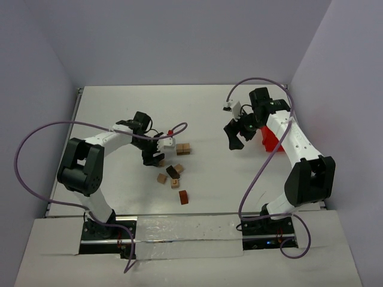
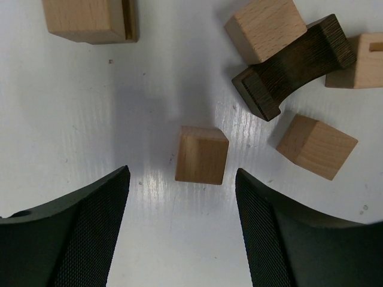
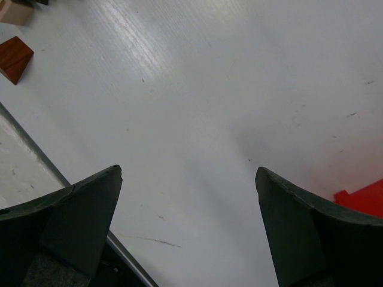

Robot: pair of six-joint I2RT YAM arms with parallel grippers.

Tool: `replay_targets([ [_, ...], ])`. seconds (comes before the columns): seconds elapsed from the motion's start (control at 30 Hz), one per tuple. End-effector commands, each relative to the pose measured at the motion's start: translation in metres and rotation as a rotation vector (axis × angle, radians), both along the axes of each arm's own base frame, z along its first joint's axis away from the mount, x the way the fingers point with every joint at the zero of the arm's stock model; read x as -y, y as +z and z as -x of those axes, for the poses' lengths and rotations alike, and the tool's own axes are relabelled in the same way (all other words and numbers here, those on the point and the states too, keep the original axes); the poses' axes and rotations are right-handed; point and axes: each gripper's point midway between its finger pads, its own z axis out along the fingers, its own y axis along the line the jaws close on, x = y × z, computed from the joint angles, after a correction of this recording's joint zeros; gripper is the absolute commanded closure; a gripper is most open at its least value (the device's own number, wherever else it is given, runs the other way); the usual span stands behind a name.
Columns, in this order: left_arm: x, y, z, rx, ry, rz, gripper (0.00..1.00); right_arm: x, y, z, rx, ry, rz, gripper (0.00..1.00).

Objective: Build the wood block tower

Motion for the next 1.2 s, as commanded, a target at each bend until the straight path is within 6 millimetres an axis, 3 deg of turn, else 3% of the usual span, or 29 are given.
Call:
replay_targets([
  [0.0,0.013,0.007,-0.010,0.063,-0.080,0.047,0.25,0.007,0.009,0.001,0.039,-0.027,0.001,0.00],
  [0.27,0.021,0.010,-0.008,0.049,-0.080,0.077,0.38,0.011,0.006,0.003,0.036,-0.040,0.004,0.00],
  [0.5,0.023,0.019,-0.002,0.020,-0.082,0.091,0.58,0.012,0.007,0.001,0.038,-0.048,0.000,0.00],
  [0.7,0.027,0.039,-0.011,0.004,-0.030,0.095,0.76,0.010,0.010,-0.003,0.042,-0.049,-0.011,0.00],
  [0.83,0.037,0.068,-0.023,0.001,0.055,0.133,0.86,0.009,0.011,-0.005,0.044,-0.051,-0.014,0.00],
  [0.97,0.045,0.089,-0.044,0.052,0.101,0.159,0.87,0.009,0.009,-0.005,0.039,-0.053,-0.016,0.00],
  [1.17,0.062,0.099,-0.058,0.048,0.132,0.156,0.88,0.008,0.010,-0.007,0.035,-0.058,-0.018,0.00],
])
